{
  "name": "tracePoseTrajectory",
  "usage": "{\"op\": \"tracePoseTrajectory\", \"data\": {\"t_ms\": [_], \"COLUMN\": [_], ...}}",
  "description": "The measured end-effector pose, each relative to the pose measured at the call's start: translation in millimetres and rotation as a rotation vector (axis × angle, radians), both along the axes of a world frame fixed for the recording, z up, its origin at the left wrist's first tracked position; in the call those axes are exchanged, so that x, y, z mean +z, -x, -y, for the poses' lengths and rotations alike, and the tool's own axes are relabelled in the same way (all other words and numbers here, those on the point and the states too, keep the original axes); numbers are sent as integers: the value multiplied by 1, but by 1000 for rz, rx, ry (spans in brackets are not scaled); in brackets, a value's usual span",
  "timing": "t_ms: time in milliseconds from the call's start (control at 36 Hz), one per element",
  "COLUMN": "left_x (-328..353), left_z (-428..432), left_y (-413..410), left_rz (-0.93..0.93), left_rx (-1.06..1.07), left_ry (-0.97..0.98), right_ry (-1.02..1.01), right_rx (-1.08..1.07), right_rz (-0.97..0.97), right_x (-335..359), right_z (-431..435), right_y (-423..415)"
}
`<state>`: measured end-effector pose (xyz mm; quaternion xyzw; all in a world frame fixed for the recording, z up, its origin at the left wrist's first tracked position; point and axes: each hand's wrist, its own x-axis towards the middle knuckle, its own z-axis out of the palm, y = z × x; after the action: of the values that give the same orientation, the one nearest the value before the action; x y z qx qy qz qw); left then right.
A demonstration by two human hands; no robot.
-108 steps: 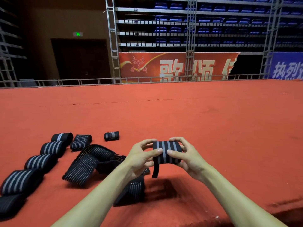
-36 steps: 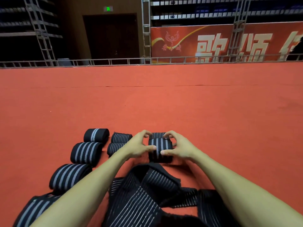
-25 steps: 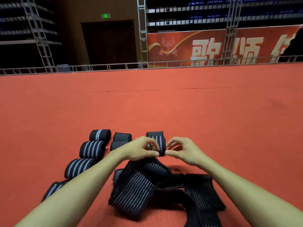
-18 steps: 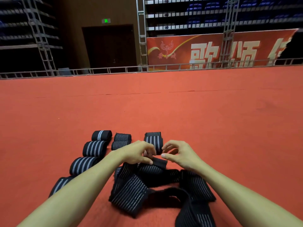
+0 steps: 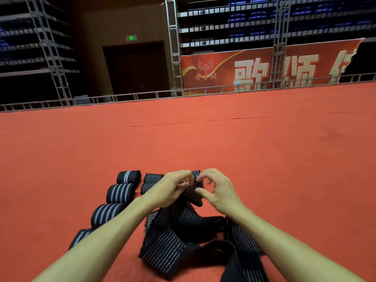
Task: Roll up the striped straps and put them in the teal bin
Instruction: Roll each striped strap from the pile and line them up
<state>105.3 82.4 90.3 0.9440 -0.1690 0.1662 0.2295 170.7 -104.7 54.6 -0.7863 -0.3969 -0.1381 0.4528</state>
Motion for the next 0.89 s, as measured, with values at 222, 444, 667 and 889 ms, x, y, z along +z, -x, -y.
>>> {"op": "tracePoseTrajectory", "data": {"t_ms": [222, 444, 667, 889], "left_x": [38, 63, 107, 137], "left_z": [19, 38, 64, 84], "left_y": [17, 39, 50, 62], "left_rz": [118, -22, 155, 175], "left_rx": [-27, -66, -68, -138], "left_ry": [187, 219, 514, 650], "right_ry": [-96, -330, -404, -392], "right_rx": [54, 108, 199, 254], "right_rz": [-134, -69, -120, -180], "right_x": [52, 122, 152, 167], "right_z": [11, 36, 60, 63], "right_y": [4, 23, 37, 60]}}
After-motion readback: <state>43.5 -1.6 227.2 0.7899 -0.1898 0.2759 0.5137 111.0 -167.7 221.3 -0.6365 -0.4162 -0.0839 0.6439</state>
